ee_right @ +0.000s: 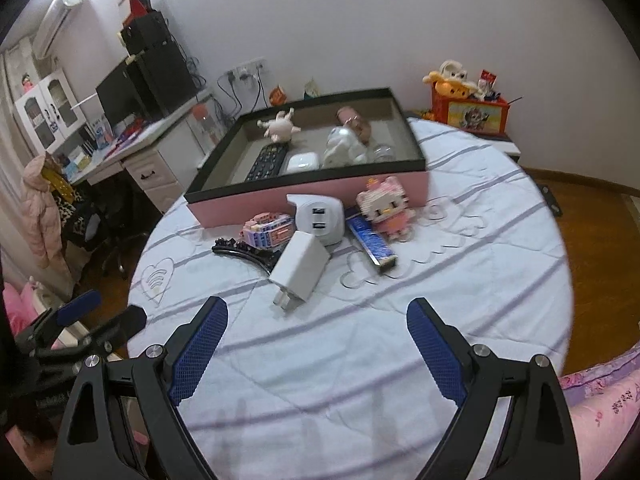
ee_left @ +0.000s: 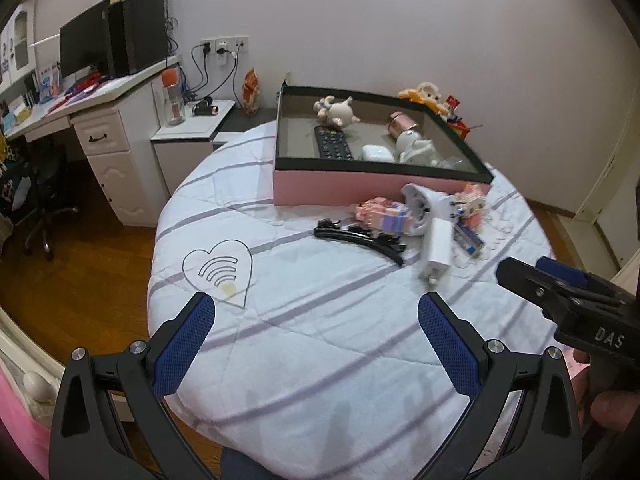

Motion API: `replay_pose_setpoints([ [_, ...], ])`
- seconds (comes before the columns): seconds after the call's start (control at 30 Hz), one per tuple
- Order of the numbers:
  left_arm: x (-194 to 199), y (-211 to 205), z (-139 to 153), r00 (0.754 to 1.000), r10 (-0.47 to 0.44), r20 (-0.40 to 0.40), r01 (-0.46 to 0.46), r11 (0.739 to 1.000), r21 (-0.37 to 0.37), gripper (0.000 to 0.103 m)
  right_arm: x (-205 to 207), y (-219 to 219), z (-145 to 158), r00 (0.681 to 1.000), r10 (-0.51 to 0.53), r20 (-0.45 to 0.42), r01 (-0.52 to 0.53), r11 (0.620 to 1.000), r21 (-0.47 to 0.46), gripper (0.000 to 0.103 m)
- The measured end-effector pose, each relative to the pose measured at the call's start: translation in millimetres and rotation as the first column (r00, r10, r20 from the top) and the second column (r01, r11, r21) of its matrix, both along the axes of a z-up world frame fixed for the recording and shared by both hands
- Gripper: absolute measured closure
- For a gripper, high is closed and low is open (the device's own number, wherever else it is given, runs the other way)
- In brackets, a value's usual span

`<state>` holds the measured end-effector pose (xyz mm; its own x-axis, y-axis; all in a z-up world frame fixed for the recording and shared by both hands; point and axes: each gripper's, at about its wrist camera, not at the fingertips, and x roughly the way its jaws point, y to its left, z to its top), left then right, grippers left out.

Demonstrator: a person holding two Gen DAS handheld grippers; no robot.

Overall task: Organize rigid objects
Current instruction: 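Grasp the black hair clip with the left tool while the right tool grasps the white charger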

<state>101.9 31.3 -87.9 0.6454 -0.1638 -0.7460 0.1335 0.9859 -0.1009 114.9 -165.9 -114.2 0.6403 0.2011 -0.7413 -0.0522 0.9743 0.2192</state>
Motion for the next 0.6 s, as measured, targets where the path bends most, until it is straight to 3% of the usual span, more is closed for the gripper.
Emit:
replay_pose_setpoints([
  [0.17, 25, 3, -16, 0.999, -0.020, -0.026, 0.020, 1.000, 0.013, 0.000, 34, 14, -24, 0.998, -0.023, -0.051, 0.024, 1.000, 0.005, 0.012],
  [0.23, 35, 3, -22, 0.999, -0.037, -0.035, 0.037, 0.999, 0.010, 0.000, 45, 17, -33, 0.997, -0.034, -0.068, 0.035, 0.999, 0.005, 0.021],
  [0.3, 45, 0, -28, 0.998, -0.060, -0.037, 0.060, 0.998, 0.020, 0.000, 53, 18, -40, 0.995, -0.040, -0.089, 0.041, 0.999, 0.008, 0.043],
  [0.43, 59, -6, -37, 0.993, -0.114, -0.043, 0.115, 0.993, 0.024, 0.000, 59, 18, -51, 0.993, -0.043, -0.107, 0.046, 0.999, 0.022, 0.052],
  [0.53, 70, -12, -44, 0.985, -0.163, -0.054, 0.164, 0.986, 0.011, 0.000, 61, 19, -55, 0.994, -0.036, -0.103, 0.039, 0.999, 0.023, 0.067],
  [0.57, 73, -14, -46, 0.983, -0.178, -0.054, 0.178, 0.984, 0.008, 0.000, 60, 18, -56, 0.994, -0.037, -0.103, 0.039, 0.999, 0.015, 0.077],
  [0.6, 76, -16, -47, 0.980, -0.192, -0.052, 0.193, 0.981, 0.010, 0.000, 59, 16, -56, 0.994, -0.034, -0.101, 0.036, 0.999, 0.017, 0.078],
])
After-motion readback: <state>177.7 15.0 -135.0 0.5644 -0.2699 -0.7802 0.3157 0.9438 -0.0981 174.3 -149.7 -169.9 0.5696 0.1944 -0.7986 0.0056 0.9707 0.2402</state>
